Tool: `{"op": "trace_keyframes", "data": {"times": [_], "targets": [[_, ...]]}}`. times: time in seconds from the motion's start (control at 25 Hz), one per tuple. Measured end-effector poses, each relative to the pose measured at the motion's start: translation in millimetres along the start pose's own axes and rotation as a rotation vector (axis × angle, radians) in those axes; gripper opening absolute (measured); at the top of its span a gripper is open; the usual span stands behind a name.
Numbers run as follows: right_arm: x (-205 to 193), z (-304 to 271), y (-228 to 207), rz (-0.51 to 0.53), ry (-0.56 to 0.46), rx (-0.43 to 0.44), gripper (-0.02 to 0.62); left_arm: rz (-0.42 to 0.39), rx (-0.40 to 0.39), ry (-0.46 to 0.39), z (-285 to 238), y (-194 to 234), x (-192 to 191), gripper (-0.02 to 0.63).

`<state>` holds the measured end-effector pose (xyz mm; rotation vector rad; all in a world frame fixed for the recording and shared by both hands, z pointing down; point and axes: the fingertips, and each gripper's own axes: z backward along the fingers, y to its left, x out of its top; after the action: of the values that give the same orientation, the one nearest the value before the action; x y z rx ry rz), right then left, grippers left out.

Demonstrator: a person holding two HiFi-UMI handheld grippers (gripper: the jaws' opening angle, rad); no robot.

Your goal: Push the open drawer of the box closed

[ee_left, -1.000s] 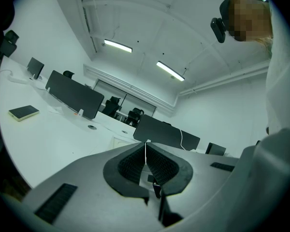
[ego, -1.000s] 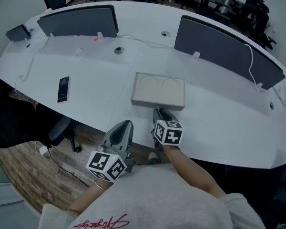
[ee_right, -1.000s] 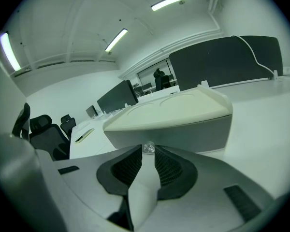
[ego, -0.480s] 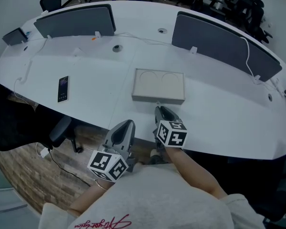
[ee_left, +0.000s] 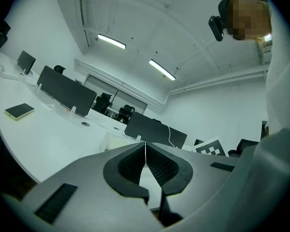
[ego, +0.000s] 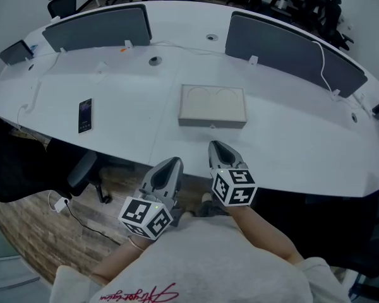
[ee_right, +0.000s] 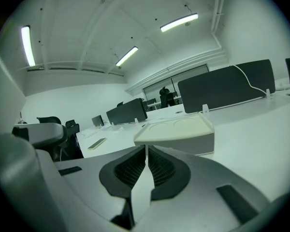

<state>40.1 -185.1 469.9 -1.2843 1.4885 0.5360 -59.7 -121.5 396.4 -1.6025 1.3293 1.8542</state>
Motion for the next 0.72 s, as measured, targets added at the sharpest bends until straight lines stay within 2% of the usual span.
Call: {"op": "trace_keyframes", "data": {"times": [0.52,0.72], "targets": [[8.2,67.8,49.6,0.031,-0.136,0.045,0.020,-0.025,-0.077,0.029,34.5,-9.0,-7.8,0.018],[11.8,79.9,63.1,0.048,-0.177,0.061,0.020,-0.038,-0.084,0.030,43.6,-7.8,-5.2,0.018]]}}
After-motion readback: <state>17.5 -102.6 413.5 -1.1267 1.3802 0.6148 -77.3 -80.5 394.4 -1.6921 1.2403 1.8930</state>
